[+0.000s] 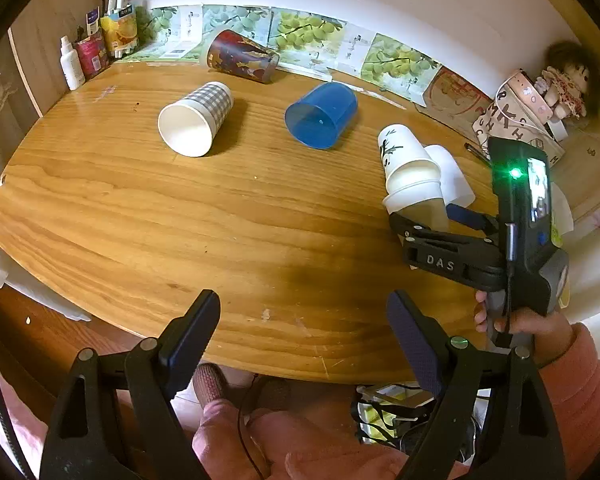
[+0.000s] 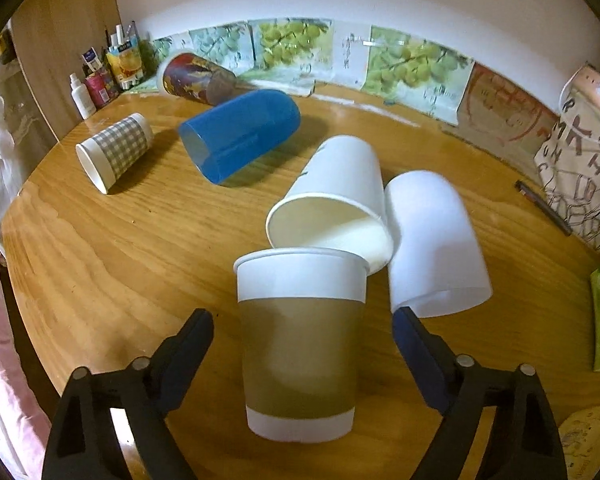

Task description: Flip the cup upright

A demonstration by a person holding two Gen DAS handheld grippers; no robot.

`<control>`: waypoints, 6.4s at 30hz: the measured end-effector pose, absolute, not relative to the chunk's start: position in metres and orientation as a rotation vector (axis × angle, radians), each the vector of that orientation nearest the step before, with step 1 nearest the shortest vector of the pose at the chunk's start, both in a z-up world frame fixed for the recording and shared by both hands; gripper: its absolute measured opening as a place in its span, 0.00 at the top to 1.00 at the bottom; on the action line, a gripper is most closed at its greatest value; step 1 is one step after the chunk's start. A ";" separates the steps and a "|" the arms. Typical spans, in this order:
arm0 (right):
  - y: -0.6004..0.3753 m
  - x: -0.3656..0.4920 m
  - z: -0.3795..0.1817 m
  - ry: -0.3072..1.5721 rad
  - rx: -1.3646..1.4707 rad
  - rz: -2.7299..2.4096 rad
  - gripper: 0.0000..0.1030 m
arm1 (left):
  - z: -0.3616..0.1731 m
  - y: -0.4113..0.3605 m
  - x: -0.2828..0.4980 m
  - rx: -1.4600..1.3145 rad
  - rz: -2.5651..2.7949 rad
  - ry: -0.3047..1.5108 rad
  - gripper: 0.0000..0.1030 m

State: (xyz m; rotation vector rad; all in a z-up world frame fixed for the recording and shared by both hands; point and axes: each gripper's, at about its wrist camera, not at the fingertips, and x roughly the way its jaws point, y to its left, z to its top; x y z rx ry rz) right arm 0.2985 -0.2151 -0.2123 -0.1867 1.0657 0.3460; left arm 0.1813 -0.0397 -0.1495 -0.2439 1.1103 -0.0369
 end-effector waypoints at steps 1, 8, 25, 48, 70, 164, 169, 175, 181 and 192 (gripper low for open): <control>-0.215 0.300 -0.214 1.077 -0.180 0.348 0.16 | -0.149 -0.039 0.181 -0.242 -0.036 1.108 0.15; -0.210 0.307 -0.220 1.101 -0.185 0.343 0.31 | -0.153 -0.035 0.176 -0.244 -0.035 1.126 0.15; -0.186 0.274 -0.192 0.948 -0.089 0.322 0.39 | -0.146 -0.003 0.151 -0.275 -0.035 1.089 0.15; -0.124 0.186 -0.189 0.617 -0.019 0.146 0.38 | -0.148 0.068 0.120 -0.137 -0.139 1.137 0.15; -0.098 0.180 -0.210 0.497 0.061 -0.032 0.37 | -0.162 0.091 0.120 0.026 -0.225 1.182 0.15; -0.212 0.049 -0.022 0.841 0.107 0.051 0.00 | 0.000 -0.017 0.055 -0.048 0.066 0.657 0.00; -0.222 0.047 -0.016 0.796 0.127 0.041 0.00 | 0.000 -0.026 0.050 -0.002 0.099 0.626 0.00; -0.223 0.049 -0.016 0.788 0.121 0.051 0.00 | 0.001 -0.030 0.051 0.014 0.111 0.611 0.00; -0.222 0.053 -0.017 0.784 0.124 0.073 0.00 | 0.004 -0.034 0.049 0.033 0.118 0.583 0.00; -0.216 0.059 -0.017 0.773 0.109 0.106 0.00 | 0.001 -0.037 0.060 0.028 0.092 0.595 0.00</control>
